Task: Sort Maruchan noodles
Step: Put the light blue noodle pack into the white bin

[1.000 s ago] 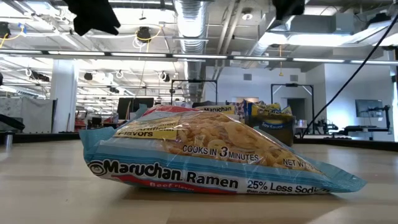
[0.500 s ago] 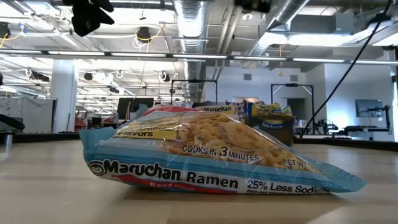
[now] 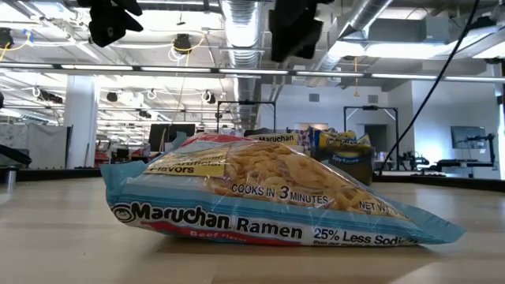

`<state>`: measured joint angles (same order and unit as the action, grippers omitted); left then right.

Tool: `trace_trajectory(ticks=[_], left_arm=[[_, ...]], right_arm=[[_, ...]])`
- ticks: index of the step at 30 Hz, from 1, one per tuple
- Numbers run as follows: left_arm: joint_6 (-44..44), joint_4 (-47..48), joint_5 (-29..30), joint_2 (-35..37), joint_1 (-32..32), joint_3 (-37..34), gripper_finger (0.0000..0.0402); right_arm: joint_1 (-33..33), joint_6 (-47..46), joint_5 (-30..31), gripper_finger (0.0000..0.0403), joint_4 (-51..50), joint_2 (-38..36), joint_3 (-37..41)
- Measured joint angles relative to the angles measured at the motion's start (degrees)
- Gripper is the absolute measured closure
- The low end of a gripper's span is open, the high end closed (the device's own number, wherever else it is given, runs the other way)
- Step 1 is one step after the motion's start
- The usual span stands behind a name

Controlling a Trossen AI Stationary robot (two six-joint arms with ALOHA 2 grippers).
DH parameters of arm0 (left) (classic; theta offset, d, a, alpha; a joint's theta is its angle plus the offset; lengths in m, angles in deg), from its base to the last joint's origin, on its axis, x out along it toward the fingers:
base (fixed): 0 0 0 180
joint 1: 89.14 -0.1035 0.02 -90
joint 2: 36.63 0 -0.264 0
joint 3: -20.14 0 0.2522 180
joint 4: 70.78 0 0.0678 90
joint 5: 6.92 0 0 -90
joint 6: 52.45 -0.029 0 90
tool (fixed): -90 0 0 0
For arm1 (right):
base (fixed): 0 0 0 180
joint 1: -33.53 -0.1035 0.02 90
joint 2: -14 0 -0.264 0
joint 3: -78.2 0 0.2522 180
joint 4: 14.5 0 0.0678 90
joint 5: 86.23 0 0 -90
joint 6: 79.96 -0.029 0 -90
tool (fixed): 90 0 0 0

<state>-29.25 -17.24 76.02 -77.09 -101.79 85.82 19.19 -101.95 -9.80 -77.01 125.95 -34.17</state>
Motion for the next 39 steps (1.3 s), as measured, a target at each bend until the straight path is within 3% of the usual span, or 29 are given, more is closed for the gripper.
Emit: trace_trajectory(ticks=[6, 13, 30, 39], left_arm=[[-0.01, 0.85, 0.17, -0.04, 0.02, 0.00, 0.0285], [-0.03, 1.38, 0.21, -0.01, 0.09, 0.00, 0.0285], [0.02, 1.65, 1.46, -0.03, 0.09, 0.00, 0.0285], [0.04, 1.67, 1.95, -0.03, 0.09, 0.00, 0.0285]], right_arm=[[-0.88, 2.43, -2.81, 0.0201, 4.73, 3.19, -0.18], [-1.38, 2.39, -3.00, 0.0201, 2.86, 6.76, -0.09], [-1.64, 3.05, 0.35, 0.0201, 1.55, 12.15, -0.07], [-1.79, 1.98, -4.48, 0.0206, 0.74, 15.05, -0.11]])
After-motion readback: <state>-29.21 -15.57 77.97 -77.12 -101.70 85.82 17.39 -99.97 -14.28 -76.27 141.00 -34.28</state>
